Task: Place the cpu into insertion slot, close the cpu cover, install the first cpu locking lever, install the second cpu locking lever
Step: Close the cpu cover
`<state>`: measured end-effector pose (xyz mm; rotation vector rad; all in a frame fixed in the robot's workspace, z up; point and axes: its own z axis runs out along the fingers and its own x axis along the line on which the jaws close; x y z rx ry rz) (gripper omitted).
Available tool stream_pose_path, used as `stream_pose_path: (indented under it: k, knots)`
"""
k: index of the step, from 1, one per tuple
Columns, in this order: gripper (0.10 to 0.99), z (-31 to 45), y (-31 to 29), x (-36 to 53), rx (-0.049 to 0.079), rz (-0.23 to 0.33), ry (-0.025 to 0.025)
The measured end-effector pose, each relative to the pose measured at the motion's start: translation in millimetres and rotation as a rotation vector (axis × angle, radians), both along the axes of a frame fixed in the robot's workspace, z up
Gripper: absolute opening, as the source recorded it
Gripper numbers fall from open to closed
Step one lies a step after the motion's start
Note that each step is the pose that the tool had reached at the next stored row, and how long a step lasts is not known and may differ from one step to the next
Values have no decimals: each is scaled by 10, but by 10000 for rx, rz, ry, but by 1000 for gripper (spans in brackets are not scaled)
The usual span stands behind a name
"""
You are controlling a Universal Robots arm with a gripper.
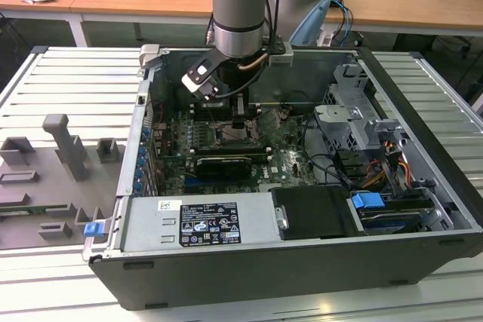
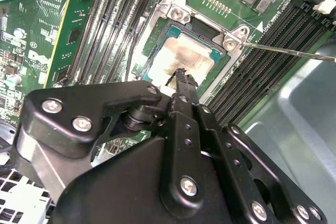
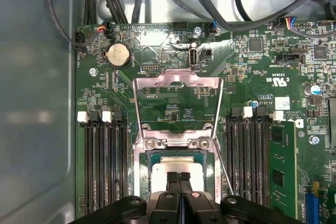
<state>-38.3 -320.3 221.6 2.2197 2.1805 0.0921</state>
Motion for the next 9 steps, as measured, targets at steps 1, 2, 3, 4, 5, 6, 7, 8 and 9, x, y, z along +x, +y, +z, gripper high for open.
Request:
stream_pose_path:
  k: [1,2,3,4,5,6,7,8,9]
  knots:
    - [106,3,0,0,-2,0,1]
    - [106,6,0,0,-3,0,1]
    - [106,7,0,0,0,0,0]
    - [106,9,0,0,1,0,-1]
    - [106,10,0,0,1,0,0]
    - [106,11,0,0,0,0,0]
    - [106,13,0,0,0,0,0]
    - [106,15,0,0,0,0,0]
    - [106,17,0,0,0,0,0]
